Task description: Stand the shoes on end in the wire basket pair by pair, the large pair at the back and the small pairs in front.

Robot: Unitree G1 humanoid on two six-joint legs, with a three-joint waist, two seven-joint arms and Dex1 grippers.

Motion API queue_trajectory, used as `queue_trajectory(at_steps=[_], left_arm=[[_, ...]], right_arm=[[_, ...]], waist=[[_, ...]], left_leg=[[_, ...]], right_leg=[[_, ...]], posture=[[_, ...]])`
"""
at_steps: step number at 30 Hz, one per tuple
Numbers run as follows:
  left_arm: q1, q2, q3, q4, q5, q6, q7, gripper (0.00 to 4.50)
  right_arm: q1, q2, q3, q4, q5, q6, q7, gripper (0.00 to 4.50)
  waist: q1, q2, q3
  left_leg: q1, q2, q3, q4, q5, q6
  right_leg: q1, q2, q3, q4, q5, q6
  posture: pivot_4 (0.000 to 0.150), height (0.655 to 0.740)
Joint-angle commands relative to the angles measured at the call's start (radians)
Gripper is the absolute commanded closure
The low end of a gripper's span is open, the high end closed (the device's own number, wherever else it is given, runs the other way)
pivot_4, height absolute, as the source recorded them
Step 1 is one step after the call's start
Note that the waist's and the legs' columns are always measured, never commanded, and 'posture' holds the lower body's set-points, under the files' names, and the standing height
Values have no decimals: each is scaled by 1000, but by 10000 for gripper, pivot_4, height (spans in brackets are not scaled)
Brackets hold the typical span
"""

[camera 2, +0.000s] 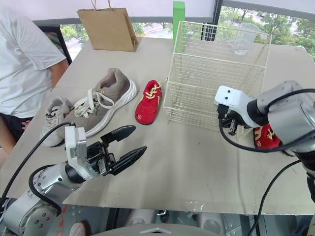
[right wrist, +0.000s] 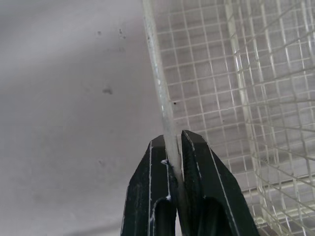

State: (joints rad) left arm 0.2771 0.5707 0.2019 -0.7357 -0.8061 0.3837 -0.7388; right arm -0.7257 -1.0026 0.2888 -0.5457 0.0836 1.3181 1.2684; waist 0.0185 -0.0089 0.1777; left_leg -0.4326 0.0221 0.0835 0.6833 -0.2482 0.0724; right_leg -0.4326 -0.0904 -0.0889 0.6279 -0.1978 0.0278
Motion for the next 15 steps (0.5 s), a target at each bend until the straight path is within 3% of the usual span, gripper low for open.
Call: queue_trajectory(at_steps=[1,7,15], left_arm=[[-3,-1,14,-1,10,-42,-24,0],[-46,9,7,37,26,-53,-50,0],[-48,24,31,33,16,-41,-52,0]], right_arm=[[48,-60,-48,-67,69,0,-16,44093],[123,-157,-77,1,89,-276,-16,44093],[174,-159,-123,101,129,-536,14,44093]], waist=[[4,0,0],[-4,0,0],[-6,0,0]], left_leg=[[0,0,0,0,0,0],[0,-1,1,1,1,3],[1,1,2,1,3,5]], right_leg=[[0,0,0,0,0,0],[1,1,-3,0,0,1],[1,3,-2,1,0,1]], posture=[[1500,7400],[1500,7400],[1500,7400]])
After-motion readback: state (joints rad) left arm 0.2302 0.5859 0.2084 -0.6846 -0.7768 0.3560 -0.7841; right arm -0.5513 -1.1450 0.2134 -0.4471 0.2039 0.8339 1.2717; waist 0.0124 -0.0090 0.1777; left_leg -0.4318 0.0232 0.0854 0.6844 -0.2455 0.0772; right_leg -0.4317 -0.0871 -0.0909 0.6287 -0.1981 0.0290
